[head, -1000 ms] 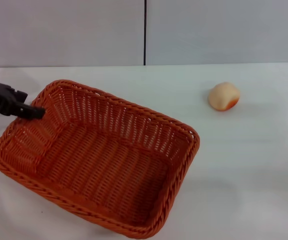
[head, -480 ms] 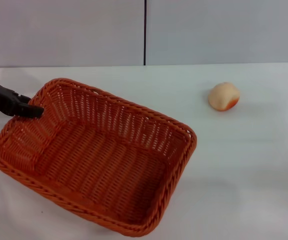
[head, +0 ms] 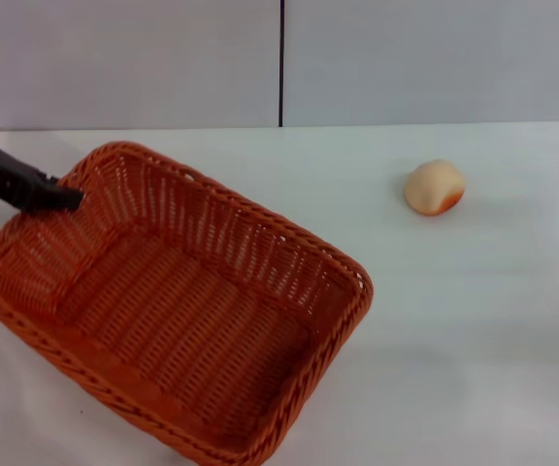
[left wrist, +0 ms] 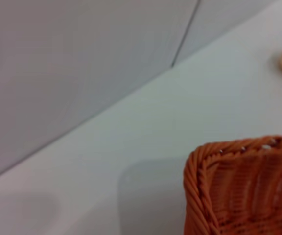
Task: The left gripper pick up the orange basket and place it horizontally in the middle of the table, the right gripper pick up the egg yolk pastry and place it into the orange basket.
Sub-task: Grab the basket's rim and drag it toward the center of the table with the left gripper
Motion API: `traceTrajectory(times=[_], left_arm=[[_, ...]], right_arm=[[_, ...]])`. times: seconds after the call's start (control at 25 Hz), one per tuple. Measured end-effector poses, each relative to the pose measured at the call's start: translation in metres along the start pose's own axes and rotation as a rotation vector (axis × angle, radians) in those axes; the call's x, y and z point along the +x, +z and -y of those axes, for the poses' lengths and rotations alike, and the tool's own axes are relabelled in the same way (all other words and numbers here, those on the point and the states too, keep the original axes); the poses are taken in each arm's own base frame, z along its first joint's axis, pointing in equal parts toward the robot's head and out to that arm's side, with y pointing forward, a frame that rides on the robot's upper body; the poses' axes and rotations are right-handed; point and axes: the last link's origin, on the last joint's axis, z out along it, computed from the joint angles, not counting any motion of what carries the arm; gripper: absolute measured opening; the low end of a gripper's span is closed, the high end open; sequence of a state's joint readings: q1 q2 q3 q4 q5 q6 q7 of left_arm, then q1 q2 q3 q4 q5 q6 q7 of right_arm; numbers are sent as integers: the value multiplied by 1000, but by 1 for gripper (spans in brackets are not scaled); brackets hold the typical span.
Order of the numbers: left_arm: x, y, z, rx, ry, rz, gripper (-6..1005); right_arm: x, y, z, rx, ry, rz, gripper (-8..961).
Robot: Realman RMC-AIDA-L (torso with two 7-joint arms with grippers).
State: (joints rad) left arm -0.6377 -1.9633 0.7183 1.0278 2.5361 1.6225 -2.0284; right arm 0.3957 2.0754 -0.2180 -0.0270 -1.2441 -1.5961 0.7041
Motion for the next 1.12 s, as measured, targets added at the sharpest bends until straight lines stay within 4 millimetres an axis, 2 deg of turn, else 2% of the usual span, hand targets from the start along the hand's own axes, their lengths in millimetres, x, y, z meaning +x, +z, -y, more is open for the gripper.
traceTrajectory(times=[0.04,0.2,0.36,0.64,0.72,0.96,1.12], left_arm=[[4,-2,0,-9,-22,-26,205],[12,-7,-3,-38,-58,-66,187],[29,-18,-10,-90,-140,-116,170],[40,-27,-15,-98,-233,-128,170],[43,-28,-19,-126,-306,-137,170],[41,-30,-25,-194,-414,-162,171],[24,-33,-20,-213,-519,-211,171]], right_arm=[[0,0,0,0,-1,0,613],[0,0,0,0,-3,-1,613],[1,3,1,5,-3,-9,613],[1,5,2,5,-5,-11,614],[1,6,2,4,-8,-10,614],[0,7,3,6,-13,-11,614],[0,10,3,4,-16,-15,613]])
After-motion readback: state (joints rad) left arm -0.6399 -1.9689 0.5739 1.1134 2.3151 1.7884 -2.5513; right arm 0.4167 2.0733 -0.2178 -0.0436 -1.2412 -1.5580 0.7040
